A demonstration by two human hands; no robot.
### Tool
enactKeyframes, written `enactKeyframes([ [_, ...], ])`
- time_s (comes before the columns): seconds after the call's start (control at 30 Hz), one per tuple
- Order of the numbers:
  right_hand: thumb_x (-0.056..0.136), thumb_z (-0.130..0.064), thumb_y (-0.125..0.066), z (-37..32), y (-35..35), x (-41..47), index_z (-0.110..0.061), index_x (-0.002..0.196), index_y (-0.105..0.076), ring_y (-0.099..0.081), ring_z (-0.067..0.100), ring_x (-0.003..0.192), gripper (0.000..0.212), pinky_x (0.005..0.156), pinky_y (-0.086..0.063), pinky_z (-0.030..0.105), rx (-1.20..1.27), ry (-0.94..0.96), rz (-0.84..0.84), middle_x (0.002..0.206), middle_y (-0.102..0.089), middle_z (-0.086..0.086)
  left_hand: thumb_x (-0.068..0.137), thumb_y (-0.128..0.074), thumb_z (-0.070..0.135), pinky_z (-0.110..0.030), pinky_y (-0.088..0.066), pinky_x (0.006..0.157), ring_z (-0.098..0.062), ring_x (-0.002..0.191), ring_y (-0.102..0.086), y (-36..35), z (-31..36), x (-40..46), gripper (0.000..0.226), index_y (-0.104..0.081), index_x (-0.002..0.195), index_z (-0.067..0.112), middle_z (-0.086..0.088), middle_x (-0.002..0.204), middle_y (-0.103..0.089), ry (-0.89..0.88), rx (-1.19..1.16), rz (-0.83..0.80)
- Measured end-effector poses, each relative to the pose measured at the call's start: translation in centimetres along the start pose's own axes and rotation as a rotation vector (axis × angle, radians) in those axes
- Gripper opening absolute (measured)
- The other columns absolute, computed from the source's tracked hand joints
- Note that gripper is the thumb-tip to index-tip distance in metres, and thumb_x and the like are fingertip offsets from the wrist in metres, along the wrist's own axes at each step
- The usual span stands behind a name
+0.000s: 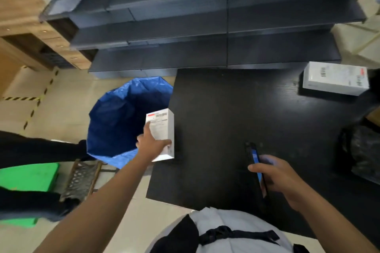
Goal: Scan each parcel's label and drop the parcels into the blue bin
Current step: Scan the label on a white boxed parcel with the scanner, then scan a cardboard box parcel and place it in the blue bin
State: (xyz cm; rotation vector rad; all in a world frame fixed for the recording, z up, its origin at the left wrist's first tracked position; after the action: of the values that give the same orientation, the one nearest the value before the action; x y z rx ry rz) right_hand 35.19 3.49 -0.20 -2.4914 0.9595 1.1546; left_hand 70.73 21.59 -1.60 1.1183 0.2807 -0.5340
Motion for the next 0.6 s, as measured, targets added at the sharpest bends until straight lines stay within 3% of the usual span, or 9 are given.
enactKeyframes([
  [0.17,0.089,-0.026,-0.076,-1.2,-0.4,1.0,-0.016,0.148,-0.049,-0.068,0.032,0.104,0.066,0.095,-0.056,0.050,-0.044,0.005,-0.087,0.120,-0.066,0.012,0.080,-0.082,0.031,-0.056,-0.029,0.115,-0.044,0.144,-0.027,9.3,0.5,5.0,0.109,-0.009,0.160,0.028,-0.020,0.157,-0.029,0.070,0.088,0.168],
  [0.23,0.088,-0.027,-0.077,-1.5,-0.2,1.0,-0.016,0.152,-0.045,-0.067,0.031,0.106,0.072,0.099,-0.054,0.052,-0.038,0.008,-0.101,0.124,-0.064,0.012,0.083,-0.077,0.032,-0.052,-0.037,0.110,-0.041,0.139,-0.037,10.8,0.7,5.4,0.089,-0.028,0.156,0.021,-0.018,0.151,-0.041,0.107,0.018,0.255],
  [0.3,0.086,-0.028,-0.078,-1.4,0.3,1.0,-0.016,0.152,-0.044,-0.066,0.033,0.108,0.075,0.099,-0.054,0.052,-0.024,0.000,-0.110,0.126,-0.064,0.013,0.083,-0.073,0.026,-0.046,-0.045,0.100,-0.038,0.124,-0.053,9.8,1.7,5.5,0.060,-0.054,0.137,0.012,-0.017,0.134,-0.059,0.030,-0.075,0.241],
  [0.4,0.070,-0.041,-0.086,-1.0,1.2,0.4,-0.019,0.151,-0.047,-0.064,0.032,0.115,0.093,0.102,-0.053,0.056,-0.003,0.001,-0.110,0.135,-0.060,0.011,0.077,-0.075,0.010,-0.034,-0.057,0.076,-0.028,0.085,-0.067,3.8,3.6,3.1,0.031,-0.068,0.108,0.009,-0.013,0.095,-0.071,-0.061,-0.144,0.001],
  [0.47,0.050,-0.054,-0.090,-0.3,2.4,0.3,-0.022,0.148,-0.051,-0.064,0.030,0.117,0.110,0.101,-0.054,0.056,0.025,0.014,-0.081,0.136,-0.061,0.009,0.086,-0.068,-0.004,-0.016,-0.049,0.055,-0.015,0.067,-0.060,-1.7,5.6,-0.7,0.025,-0.067,0.110,0.005,-0.008,0.080,-0.065,-0.140,-0.135,-0.208],
  [0.53,0.043,-0.059,-0.085,0.8,4.0,0.2,-0.024,0.144,-0.055,-0.066,0.028,0.115,0.111,0.099,-0.056,0.055,0.093,0.010,-0.032,0.132,-0.064,0.007,0.090,-0.061,-0.007,-0.012,-0.045,0.056,-0.012,0.071,-0.059,-7.7,7.4,-3.7,0.027,-0.065,0.111,0.009,-0.006,0.086,-0.065,-0.254,-0.047,-0.378],
  [0.6,0.047,-0.058,-0.085,1.7,5.7,-0.6,-0.024,0.140,-0.058,-0.070,0.029,0.110,0.102,0.096,-0.058,0.052,0.157,0.001,0.033,0.126,-0.069,0.007,0.091,-0.062,-0.002,-0.019,-0.050,0.073,-0.015,0.085,-0.063,-13.3,9.4,-6.1,0.029,-0.065,0.114,0.014,-0.004,0.096,-0.067,-0.370,0.089,-0.543],
])
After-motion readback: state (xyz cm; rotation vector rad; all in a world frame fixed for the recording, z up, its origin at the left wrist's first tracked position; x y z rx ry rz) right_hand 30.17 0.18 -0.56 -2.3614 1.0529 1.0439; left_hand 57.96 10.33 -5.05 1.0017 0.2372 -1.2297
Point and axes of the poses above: each hand's wrist, its own x-axis towards the middle knuckle, its own y-axis out of the back of the hand, z = x × y, the point moved 7 cm from there along x, towards the middle knuckle
